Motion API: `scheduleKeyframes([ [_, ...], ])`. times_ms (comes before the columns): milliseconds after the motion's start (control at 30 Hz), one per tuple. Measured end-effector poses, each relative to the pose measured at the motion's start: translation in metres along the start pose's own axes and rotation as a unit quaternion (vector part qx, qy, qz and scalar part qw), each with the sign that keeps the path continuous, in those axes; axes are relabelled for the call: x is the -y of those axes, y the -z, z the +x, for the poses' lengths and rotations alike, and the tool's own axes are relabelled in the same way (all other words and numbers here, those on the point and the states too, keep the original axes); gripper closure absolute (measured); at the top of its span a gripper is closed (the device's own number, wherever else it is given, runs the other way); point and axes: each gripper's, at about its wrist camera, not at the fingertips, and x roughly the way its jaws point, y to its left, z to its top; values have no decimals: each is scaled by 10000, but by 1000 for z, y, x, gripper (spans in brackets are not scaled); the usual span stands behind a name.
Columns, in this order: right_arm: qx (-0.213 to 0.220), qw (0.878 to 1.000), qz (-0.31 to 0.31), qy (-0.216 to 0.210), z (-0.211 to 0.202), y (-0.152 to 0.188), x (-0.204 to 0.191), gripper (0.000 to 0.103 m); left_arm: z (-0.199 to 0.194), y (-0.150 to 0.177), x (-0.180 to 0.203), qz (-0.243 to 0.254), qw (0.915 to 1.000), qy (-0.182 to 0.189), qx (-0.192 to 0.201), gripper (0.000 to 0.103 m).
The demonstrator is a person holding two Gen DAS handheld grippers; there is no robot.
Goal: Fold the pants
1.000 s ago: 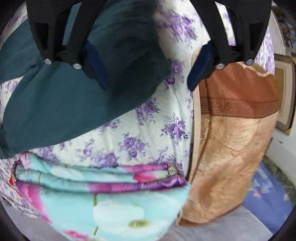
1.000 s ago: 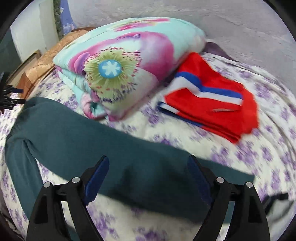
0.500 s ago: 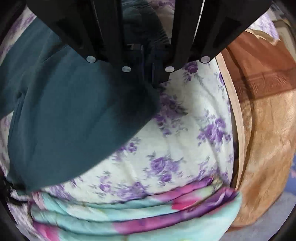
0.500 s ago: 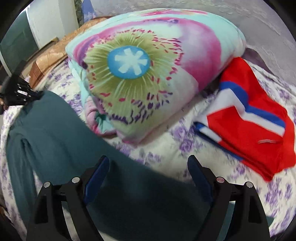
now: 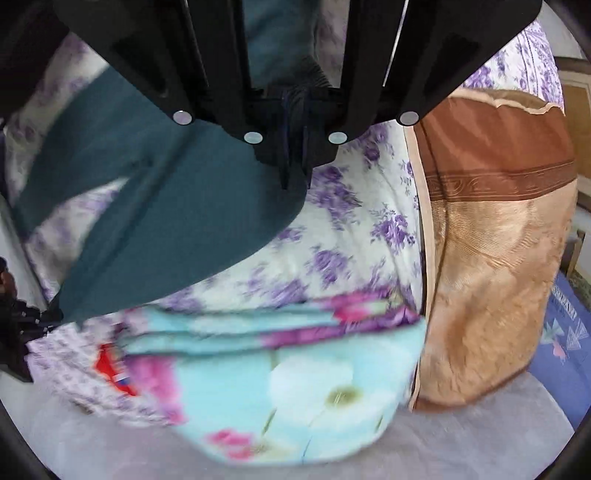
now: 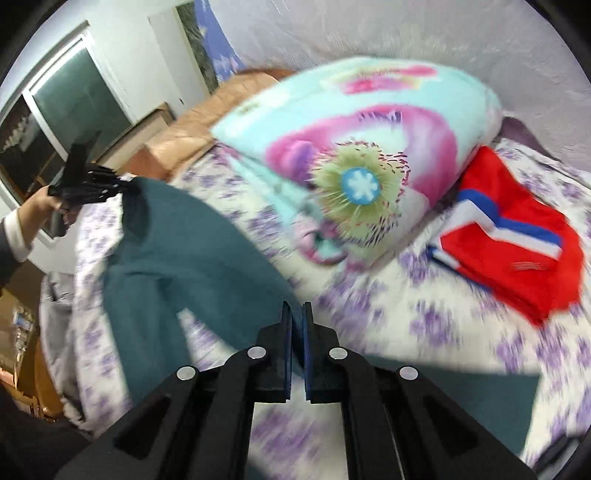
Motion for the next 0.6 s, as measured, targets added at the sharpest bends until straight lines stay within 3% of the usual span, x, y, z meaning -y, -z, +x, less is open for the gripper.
scheduleKeyframes([
  [100,-13,9999,48,-96,-39,42,-27,98,-30,15,18,114,9999,57,62,98],
  [233,-207,9993,240,-218,-47,96,-58,98,-53,61,44,130,9997,209,87,98],
  [367,-478,9972,541,-216,-26,158,-81,98,-54,117,66,-40,9994,326,-84,98],
  [500,-569,9954,760,-104,4,191,-98,95,-35,167,72,-312,9985,218,-402,98],
  [533,-620,9944,851,-55,13,198,-103,88,-32,174,71,-379,9981,176,-444,98],
  [567,-714,9938,853,44,18,203,-108,64,-25,183,68,-474,9975,61,-525,98],
  [600,-813,9933,781,249,25,207,-113,49,-19,190,62,-608,9963,-84,-604,97],
])
